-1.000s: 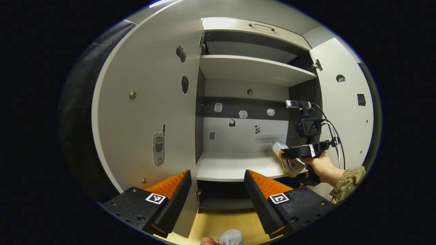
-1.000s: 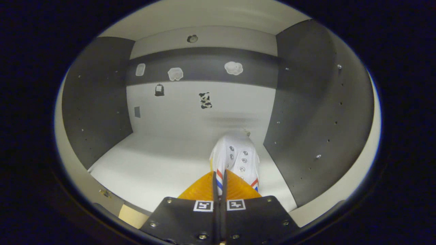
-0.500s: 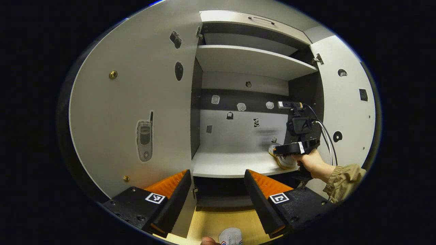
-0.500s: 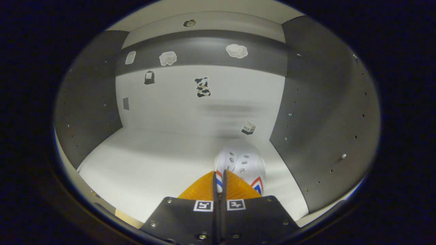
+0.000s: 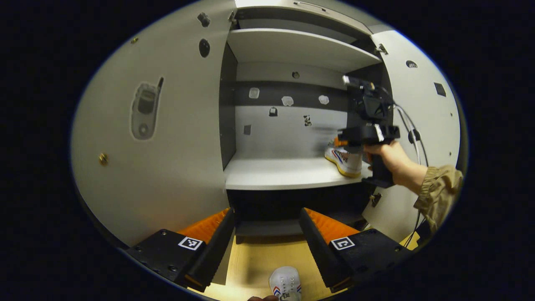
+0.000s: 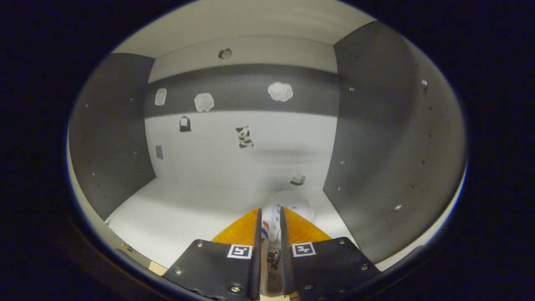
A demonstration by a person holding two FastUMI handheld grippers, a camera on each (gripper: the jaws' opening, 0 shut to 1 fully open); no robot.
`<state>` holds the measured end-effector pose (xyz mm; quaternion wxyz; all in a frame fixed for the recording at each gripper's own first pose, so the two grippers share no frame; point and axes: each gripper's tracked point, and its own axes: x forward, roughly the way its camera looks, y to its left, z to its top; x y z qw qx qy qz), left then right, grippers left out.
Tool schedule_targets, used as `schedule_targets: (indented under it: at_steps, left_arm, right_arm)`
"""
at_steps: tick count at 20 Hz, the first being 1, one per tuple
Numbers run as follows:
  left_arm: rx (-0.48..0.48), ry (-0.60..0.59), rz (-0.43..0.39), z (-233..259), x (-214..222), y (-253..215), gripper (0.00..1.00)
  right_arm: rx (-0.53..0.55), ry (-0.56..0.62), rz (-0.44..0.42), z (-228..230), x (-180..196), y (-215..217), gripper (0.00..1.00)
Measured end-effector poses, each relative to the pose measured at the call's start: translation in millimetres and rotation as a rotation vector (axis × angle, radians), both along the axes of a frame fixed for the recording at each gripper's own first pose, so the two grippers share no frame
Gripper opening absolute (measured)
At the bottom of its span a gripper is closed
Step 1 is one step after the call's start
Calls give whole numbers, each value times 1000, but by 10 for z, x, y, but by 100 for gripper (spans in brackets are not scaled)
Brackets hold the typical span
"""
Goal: Grab one shoe with the right hand and put it into the shoe cabinet, grab the other shoe with the left hand and put it into the shoe cabinet; then close the right door with the right hand and the left door with the left hand.
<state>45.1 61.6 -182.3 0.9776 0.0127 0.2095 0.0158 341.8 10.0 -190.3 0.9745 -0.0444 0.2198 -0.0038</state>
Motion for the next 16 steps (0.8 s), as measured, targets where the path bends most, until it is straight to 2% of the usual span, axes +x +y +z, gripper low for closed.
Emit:
schedule_targets:
  at_steps: [5, 8, 12, 16]
  left_arm:
    - [-22, 201, -7, -881, -219, -6, 96]
    - [-3, 307, -20, -1362, -397, 33, 96]
    - [23, 465, -54, -1980, -710, 0, 96]
    - [-46, 606, -97, -2430, -973, -167, 97]
  right_arm:
    - [7, -170, 35, 888, -479, 116, 20]
    - [18, -250, 53, 1327, -801, 163, 20]
    - [11, -335, 68, 1771, -1179, 152, 20]
    - [10, -381, 72, 2033, -1470, 112, 20]
